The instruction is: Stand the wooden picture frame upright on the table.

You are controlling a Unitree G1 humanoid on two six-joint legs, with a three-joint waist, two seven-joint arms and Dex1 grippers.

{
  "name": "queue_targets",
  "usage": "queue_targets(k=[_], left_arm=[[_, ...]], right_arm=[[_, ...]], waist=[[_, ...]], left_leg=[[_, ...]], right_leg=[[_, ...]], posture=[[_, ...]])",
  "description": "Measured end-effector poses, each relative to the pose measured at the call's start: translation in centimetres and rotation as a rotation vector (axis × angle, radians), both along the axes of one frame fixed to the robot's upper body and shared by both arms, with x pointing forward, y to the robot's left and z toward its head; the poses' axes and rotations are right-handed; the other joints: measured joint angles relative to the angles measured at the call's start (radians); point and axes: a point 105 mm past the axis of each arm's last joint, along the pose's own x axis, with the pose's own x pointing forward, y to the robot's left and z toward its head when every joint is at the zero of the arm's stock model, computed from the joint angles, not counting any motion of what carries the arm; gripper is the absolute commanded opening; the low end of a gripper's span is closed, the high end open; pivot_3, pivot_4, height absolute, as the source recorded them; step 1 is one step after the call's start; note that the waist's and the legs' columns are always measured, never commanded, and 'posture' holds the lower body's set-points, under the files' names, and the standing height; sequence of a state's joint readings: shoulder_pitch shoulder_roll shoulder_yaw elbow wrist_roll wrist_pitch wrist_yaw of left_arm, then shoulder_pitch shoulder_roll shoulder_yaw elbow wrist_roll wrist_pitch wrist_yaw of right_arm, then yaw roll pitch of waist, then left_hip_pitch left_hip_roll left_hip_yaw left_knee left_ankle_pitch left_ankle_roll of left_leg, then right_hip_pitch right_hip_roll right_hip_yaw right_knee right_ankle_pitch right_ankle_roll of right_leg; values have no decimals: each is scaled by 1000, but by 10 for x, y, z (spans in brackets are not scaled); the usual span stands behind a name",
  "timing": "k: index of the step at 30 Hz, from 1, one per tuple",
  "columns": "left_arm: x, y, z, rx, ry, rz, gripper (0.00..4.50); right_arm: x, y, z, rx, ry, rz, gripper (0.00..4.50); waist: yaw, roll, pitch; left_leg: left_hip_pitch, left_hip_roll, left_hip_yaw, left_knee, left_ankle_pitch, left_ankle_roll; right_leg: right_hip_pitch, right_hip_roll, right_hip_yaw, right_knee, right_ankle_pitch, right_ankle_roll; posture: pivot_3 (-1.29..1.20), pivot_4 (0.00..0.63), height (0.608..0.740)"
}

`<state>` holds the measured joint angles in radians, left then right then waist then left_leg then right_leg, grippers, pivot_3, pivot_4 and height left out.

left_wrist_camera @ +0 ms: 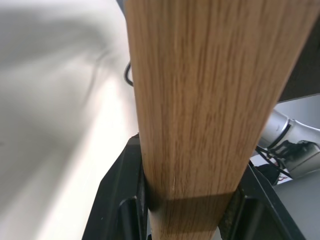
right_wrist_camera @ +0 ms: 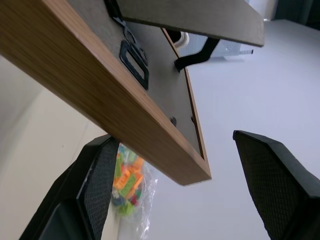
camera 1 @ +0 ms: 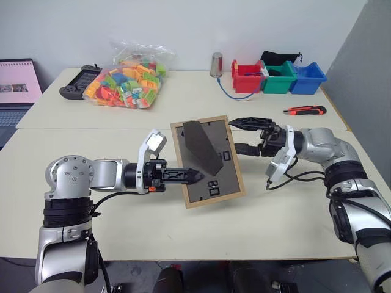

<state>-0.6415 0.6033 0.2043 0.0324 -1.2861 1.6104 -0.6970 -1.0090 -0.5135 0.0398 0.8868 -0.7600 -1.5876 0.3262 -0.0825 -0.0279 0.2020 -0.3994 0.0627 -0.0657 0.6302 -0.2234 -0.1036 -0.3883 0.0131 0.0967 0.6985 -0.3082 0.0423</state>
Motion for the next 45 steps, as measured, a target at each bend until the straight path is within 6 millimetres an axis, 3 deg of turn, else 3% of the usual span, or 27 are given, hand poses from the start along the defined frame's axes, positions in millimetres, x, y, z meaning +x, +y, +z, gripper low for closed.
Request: queue_targets(k=[15,18,26,40,45], left_arm=[[-6,-4,-4,9,62,-32,1292],[-6,-5,-4,12,63,-34,1292],[-8,-5,-4,0,79,-38,1292],[-10,-7,-9,4,86,-38,1292],[-8,-6,-6,25,27,-10,2571]], right_arm=[[-10,21,-14,-65,-77,102,3818],[-5,22,-13,-92,-102,89,3423],[-4,26,-14,-83,-156,122,1666],[-5,25,-19,-74,-203,167,1490],[-3,21,-24,-86,-174,149,1490]], waist=[[0,0,0],[0,0,0],[0,0,0],[0,0,0],[0,-1,-1]], left_leg=[[0,-1,0,0,0,0],[0,-1,-1,0,0,0],[0,-2,-1,0,0,0],[0,-3,-1,0,0,0],[0,-3,-1,0,0,0]], right_leg=[[0,0,0,1,0,0],[0,-1,0,1,0,0],[-1,-1,1,1,0,0],[-1,-1,1,1,0,0],[-1,-1,1,1,0,0]], posture=[[0,150,740],[0,150,740],[0,150,740],[0,150,740],[0,150,740]])
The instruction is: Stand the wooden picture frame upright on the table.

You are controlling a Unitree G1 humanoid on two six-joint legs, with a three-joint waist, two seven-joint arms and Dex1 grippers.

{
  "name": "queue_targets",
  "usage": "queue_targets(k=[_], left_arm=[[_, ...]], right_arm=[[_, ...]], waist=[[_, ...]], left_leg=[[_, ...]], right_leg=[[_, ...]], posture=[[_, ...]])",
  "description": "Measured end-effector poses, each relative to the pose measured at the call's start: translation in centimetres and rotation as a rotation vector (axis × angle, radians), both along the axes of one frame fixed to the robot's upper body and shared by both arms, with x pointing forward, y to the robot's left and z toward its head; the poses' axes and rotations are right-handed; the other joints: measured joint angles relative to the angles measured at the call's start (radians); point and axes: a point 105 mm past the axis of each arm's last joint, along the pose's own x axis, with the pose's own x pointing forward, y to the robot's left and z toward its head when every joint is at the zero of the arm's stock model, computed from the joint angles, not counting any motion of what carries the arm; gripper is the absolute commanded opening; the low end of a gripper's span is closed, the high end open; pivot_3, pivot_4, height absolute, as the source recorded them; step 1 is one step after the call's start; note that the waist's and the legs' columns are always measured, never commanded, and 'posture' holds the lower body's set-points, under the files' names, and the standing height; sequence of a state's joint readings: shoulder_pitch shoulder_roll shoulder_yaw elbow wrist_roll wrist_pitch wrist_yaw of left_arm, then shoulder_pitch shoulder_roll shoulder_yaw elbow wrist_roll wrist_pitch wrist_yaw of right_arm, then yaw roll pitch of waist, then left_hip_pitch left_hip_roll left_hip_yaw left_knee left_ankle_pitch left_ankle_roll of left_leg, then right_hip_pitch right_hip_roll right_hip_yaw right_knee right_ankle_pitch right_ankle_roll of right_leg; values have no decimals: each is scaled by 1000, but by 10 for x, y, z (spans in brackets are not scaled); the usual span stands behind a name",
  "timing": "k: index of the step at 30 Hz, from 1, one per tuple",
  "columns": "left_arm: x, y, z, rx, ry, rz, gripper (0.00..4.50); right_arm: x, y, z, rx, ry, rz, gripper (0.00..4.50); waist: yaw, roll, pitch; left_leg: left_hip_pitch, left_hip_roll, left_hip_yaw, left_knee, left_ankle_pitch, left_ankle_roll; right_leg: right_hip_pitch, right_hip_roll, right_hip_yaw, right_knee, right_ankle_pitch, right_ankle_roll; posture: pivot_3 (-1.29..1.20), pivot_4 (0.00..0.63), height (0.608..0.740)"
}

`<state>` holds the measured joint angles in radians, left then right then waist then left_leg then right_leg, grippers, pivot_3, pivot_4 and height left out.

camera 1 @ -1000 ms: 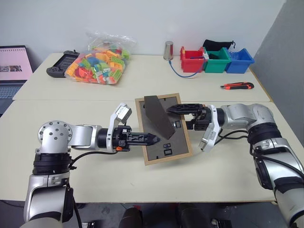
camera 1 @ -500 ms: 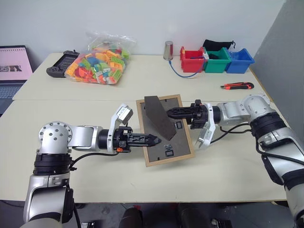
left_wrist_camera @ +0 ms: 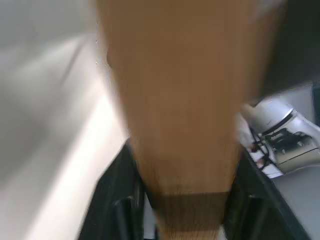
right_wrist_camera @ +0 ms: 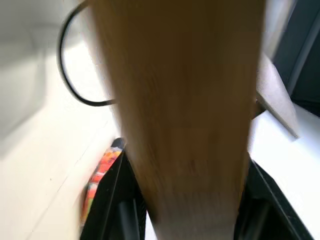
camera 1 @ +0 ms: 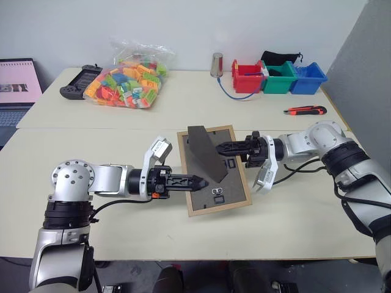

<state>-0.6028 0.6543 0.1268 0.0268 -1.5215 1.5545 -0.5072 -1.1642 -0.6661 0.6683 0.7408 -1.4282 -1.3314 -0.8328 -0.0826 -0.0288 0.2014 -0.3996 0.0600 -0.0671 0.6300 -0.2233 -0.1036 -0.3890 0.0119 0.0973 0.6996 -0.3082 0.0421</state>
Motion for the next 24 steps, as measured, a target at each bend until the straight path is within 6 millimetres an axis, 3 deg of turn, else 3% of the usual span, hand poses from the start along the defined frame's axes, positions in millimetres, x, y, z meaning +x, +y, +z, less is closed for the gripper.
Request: queue_targets(k=[10,15,20,24], left_arm=[[11,32,13,74,-105,133,4481],[17,52,19,122,-192,232,4481],[30,97,23,341,-389,446,4481],[30,105,28,471,-590,498,4481]], right_arm=[[1,-7,2,56,79,-29,1490],[3,-5,-2,64,160,-49,1490],[25,-21,-17,90,363,-226,1490],[42,6,-23,189,580,-300,1490]], waist=[[-1,0,0],[-2,0,0],[-6,-1,0],[-16,-1,0]], left_leg=[[0,0,0,0,0,0],[0,0,0,0,0,0],[0,1,1,0,-2,4],[1,2,2,-1,-2,3]], right_leg=[[0,0,0,0,0,0],[0,0,0,0,0,0],[1,0,0,-2,0,0],[1,0,0,-1,0,0]], posture=[[0,150,740],[0,150,740],[0,150,740],[0,150,740]])
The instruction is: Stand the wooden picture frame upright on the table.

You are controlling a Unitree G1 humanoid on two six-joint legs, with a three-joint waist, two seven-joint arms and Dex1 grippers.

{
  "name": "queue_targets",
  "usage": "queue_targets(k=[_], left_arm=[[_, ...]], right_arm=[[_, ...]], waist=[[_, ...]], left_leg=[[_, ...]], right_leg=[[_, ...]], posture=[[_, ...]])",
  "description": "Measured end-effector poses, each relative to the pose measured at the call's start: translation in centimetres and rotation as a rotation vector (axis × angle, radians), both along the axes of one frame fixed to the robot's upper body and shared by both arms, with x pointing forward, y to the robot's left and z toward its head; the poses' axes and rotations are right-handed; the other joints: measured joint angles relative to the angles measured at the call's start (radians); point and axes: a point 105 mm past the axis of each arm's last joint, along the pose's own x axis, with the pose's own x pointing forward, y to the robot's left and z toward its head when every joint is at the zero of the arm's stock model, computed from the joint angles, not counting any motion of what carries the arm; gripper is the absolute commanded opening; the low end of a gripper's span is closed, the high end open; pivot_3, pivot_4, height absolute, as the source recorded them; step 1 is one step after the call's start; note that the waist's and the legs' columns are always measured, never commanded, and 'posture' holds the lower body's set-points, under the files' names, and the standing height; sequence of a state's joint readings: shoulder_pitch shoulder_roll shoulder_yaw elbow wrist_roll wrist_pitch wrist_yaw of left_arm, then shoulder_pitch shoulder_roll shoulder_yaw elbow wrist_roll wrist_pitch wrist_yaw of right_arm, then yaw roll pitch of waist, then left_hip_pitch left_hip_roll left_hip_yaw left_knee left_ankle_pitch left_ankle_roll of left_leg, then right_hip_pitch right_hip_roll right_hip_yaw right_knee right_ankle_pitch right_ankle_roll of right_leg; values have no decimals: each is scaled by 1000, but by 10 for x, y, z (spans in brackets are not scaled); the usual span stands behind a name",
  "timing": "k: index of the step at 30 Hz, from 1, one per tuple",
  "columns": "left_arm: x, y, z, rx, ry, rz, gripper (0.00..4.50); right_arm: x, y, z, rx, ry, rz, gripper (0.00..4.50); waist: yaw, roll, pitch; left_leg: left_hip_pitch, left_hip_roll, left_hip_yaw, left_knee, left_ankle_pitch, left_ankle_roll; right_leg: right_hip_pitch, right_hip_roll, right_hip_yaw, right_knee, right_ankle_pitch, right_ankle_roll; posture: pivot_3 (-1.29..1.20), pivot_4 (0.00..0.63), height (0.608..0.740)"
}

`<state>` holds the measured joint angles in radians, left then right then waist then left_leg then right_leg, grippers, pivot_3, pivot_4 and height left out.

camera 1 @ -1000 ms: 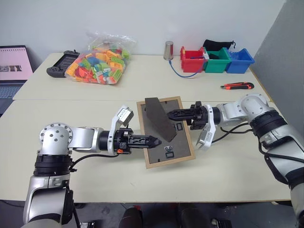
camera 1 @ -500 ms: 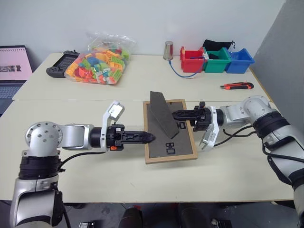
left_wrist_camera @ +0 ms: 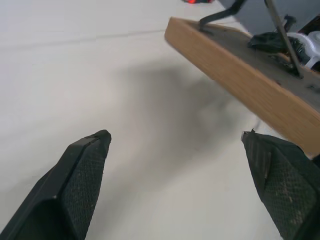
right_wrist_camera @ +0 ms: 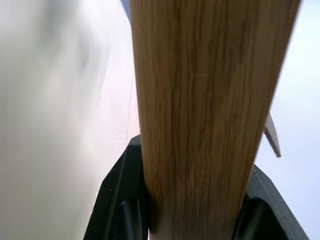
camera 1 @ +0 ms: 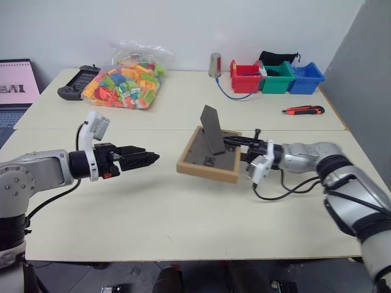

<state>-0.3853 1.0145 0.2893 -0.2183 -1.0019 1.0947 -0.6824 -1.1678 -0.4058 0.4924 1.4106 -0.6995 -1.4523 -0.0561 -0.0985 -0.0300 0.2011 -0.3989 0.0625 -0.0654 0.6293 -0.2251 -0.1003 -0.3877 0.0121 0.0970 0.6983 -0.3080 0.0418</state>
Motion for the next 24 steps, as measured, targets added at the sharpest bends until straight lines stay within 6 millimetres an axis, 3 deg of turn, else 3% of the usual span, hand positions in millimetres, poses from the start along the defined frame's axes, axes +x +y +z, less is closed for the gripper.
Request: queue_targets(k=[4,9,16,24], left_arm=[[1,3,6,181,-184,42,4481],[11,12,25,226,-361,167,4481],[3,23,43,139,-400,224,4481],[-23,17,17,87,-255,115,4481]], right_arm=[[35,21,15,161,341,-128,1490],[52,27,25,318,821,-89,1490],[41,40,12,326,1225,36,1490],[20,77,-9,275,1389,165,1490]], waist=[[3,0,0],[26,1,1],[23,1,1],[11,1,1]], left_leg=[[0,1,-2,0,2,-3],[-1,0,-3,0,0,1],[-2,0,-2,-1,-1,1],[-1,2,-2,-1,-1,1]], right_leg=[[1,0,-3,1,0,0],[0,0,-4,1,0,0],[-1,0,-4,1,0,0],[-1,2,-4,1,0,0]], posture=[[0,150,740],[0,150,740],[0,150,740],[0,150,740]])
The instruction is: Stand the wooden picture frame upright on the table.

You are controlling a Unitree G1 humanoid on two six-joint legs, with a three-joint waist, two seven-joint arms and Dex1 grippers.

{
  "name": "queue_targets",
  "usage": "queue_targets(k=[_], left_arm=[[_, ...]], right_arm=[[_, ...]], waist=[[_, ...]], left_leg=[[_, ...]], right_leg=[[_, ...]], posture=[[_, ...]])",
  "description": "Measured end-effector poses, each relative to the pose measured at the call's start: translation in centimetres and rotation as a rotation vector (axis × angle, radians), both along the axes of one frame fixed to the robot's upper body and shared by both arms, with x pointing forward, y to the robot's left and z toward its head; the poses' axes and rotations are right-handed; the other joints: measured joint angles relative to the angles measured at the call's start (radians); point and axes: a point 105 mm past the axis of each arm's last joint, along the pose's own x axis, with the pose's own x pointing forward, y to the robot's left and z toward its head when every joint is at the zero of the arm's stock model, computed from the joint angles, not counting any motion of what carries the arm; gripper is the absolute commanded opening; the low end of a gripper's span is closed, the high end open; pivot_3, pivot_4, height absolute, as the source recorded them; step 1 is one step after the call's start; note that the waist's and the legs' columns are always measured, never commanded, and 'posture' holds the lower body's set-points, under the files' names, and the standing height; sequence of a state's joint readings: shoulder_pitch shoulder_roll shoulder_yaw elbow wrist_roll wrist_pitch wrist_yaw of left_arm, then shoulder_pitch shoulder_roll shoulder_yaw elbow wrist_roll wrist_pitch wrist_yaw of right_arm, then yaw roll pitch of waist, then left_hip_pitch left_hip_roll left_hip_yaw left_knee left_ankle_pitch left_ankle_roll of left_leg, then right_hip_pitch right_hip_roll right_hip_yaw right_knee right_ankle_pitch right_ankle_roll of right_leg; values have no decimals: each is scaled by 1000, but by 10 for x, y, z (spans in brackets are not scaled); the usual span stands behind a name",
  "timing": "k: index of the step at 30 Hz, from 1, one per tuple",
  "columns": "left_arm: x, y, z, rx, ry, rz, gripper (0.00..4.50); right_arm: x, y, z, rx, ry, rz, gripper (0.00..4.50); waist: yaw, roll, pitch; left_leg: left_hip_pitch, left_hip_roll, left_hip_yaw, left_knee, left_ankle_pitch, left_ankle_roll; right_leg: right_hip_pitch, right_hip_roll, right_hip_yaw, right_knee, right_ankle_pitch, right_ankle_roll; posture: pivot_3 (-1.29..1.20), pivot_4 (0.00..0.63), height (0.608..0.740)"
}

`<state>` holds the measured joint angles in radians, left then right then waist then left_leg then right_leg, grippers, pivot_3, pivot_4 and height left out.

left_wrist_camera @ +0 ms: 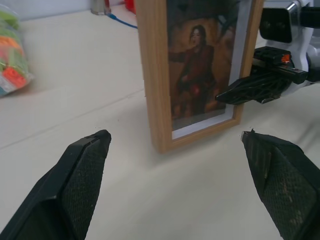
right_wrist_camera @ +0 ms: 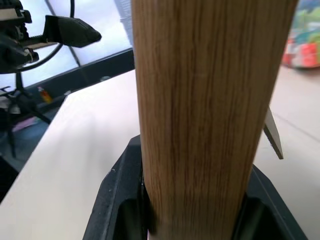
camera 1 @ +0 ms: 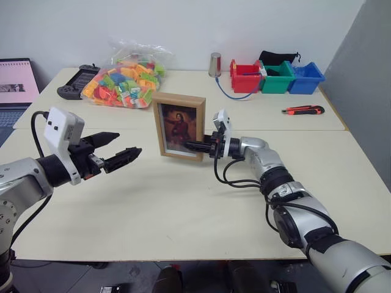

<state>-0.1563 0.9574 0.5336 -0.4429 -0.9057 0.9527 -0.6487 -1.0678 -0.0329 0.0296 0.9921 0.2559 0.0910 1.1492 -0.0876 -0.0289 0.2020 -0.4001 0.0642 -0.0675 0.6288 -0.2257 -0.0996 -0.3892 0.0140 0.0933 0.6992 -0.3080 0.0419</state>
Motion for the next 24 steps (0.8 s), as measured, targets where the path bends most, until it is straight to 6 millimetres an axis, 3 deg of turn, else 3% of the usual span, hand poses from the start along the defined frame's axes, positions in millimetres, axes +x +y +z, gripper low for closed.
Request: queue_targets(k=[6,11,16,24], left_arm=[[-6,-2,-3,-1,16,-19,4481],[-7,0,-5,2,24,-12,4481],[-6,2,-6,12,20,-2,4481],[-5,2,-6,20,23,-11,4500]], right_arm=[[-5,12,-17,7,45,-1,1490],[-8,8,-41,-37,71,-10,1490],[-10,8,-43,-56,56,0,1490],[-10,1,-49,-79,65,-2,3340]], waist=[[2,0,0],[2,0,0],[1,0,0],[1,0,0]], left_leg=[[0,0,0,0,0,0],[0,0,0,0,0,0],[0,0,0,0,0,0],[0,0,0,0,0,0]], right_leg=[[0,0,0,-1,0,0],[0,0,0,-1,0,0],[0,0,0,-1,0,0],[0,0,0,-1,0,0]], posture=[[0,150,740],[0,150,740],[0,150,740],[0,150,740]])
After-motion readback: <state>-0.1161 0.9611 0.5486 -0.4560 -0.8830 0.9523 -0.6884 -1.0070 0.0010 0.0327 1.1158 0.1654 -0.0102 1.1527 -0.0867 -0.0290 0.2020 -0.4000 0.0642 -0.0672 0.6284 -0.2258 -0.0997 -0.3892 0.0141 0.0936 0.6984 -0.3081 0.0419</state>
